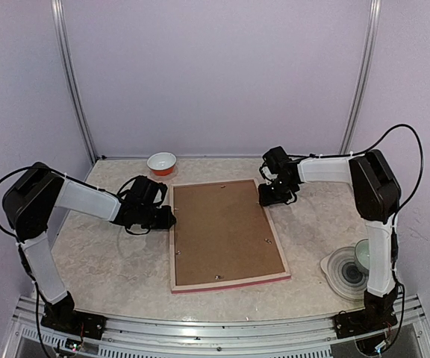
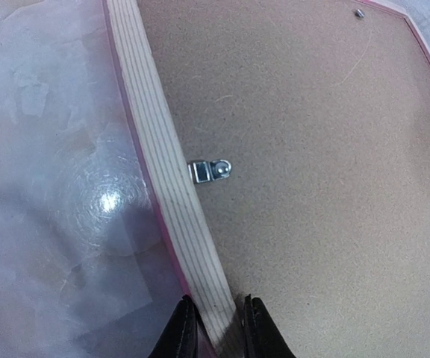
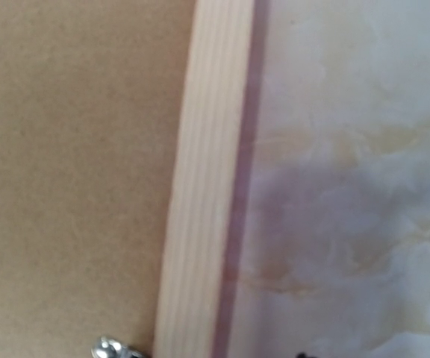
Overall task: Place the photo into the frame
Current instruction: Press the fastener onto the backboard.
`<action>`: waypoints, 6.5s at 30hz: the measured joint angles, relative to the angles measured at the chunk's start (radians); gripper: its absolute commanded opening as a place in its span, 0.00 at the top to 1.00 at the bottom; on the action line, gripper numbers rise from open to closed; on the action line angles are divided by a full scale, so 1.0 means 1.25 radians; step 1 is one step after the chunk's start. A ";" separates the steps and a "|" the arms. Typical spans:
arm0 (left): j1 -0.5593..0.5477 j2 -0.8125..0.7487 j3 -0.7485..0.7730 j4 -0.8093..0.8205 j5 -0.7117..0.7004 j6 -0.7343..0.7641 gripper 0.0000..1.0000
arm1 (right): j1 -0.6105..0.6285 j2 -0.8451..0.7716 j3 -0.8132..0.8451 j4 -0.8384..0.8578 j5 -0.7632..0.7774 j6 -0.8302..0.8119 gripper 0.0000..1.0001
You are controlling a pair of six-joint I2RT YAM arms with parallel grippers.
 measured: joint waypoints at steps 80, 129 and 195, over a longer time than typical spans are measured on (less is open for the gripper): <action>0.006 0.006 0.006 0.005 0.009 -0.003 0.80 | 0.094 -0.289 -0.352 -0.016 -0.139 -0.026 0.51; 0.010 0.006 0.006 0.005 0.016 -0.003 0.80 | 0.116 -0.309 -0.394 -0.029 -0.095 -0.024 0.47; 0.014 0.006 0.006 0.006 0.019 -0.003 0.80 | 0.088 -0.288 -0.389 -0.023 -0.112 -0.045 0.61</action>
